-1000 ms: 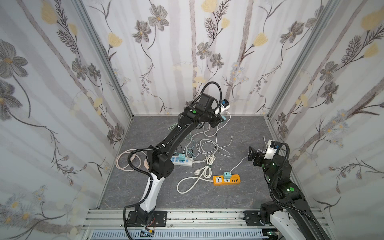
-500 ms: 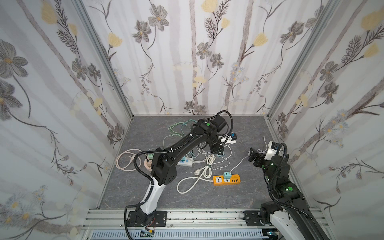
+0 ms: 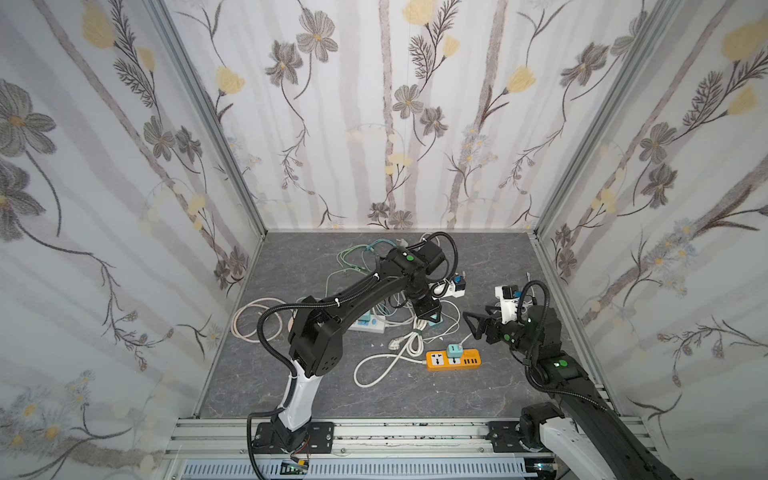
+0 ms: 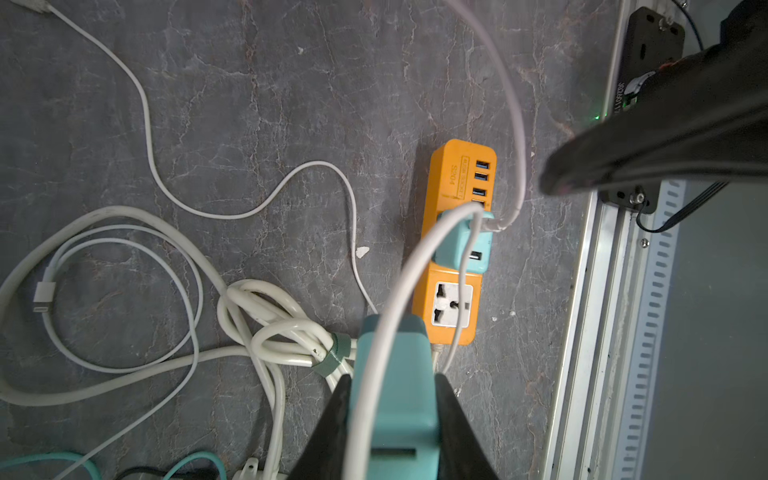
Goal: Insert the plug
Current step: 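Carry the teal charger with the left gripper over the orange power strip, then lower the charger's prongs into the orange power strip socket with the left gripper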
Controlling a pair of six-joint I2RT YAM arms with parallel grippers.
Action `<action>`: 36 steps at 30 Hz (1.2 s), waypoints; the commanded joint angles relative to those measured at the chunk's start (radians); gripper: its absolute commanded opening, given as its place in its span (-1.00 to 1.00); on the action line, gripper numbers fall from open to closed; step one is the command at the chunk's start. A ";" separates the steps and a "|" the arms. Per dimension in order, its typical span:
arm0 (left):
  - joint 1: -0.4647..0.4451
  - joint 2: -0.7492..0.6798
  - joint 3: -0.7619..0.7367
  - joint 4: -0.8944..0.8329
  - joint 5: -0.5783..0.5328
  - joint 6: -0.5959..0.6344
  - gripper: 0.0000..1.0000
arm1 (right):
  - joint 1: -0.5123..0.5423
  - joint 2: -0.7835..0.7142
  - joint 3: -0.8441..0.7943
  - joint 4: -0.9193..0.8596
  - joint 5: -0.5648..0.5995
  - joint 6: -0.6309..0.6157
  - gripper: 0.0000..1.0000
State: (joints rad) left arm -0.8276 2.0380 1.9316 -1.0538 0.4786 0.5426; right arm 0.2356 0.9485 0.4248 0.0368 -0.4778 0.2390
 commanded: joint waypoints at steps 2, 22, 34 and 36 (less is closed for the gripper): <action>0.023 -0.026 -0.004 0.035 0.078 -0.004 -1.00 | 0.020 0.106 0.041 0.166 -0.250 -0.079 0.83; 0.093 -0.102 0.034 -0.032 0.199 0.060 -1.00 | 0.083 0.528 0.213 0.466 0.076 -0.101 -0.89; -0.051 -0.036 -0.110 0.067 0.055 0.115 -1.00 | -0.031 0.583 0.315 0.396 0.002 -0.095 -0.90; -0.071 -0.032 -0.133 0.080 -0.007 0.115 -1.00 | -0.030 0.594 0.285 0.434 -0.019 -0.064 -0.84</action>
State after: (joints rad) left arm -0.8776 2.0006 1.8214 -0.9333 0.5400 0.6273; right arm 0.2115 1.5295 0.7284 0.3637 -0.5198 0.1055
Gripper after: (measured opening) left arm 0.263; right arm 0.071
